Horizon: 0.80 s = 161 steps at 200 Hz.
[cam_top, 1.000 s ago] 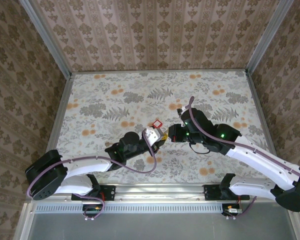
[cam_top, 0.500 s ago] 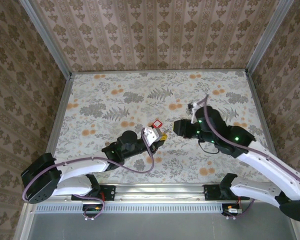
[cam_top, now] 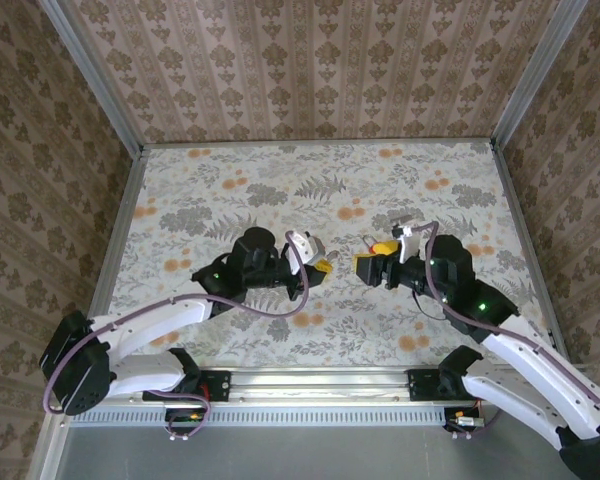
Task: Unlock with the key
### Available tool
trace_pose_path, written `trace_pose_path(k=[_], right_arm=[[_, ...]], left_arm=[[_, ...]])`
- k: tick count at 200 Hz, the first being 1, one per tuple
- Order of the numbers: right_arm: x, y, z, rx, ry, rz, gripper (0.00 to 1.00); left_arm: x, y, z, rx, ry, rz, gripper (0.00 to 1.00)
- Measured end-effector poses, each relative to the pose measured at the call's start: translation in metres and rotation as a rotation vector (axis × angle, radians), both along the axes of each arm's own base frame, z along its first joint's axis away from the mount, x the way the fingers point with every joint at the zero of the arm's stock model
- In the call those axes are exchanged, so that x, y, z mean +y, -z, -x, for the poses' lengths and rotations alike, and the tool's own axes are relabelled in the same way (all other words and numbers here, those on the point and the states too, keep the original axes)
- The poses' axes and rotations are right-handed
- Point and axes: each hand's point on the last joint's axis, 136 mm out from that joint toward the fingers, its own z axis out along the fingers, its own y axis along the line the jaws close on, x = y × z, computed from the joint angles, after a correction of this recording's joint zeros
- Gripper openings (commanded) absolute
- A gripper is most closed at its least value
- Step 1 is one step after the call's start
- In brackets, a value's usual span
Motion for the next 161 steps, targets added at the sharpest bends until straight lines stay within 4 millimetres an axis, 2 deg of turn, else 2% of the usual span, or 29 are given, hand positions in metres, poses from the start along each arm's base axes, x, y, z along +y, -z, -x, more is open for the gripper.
trace_pose_path(k=[26,71,99,161], right_arm=[[0.022,-0.006,0.009,-0.034,-0.149,-0.025,0.67],[0.045,0.005,0.018,-0.003,-0.318,-0.02,0.57],[0.051,0.01,0.019,0.016,-0.357,-0.022,0.46],[0.058,0.0,0.021,-0.012,-0.401,-0.055,0.36]], left_arm=[[0.006,0.008,0.006,0.061,0.036,-0.025,0.0],[0.008,0.01,0.017,0.111,0.094,-0.025,0.0],[0.006,0.006,0.021,0.123,0.123,-0.012,0.0],[0.007,0.006,0.024,0.151,0.147,-0.002,0.0]])
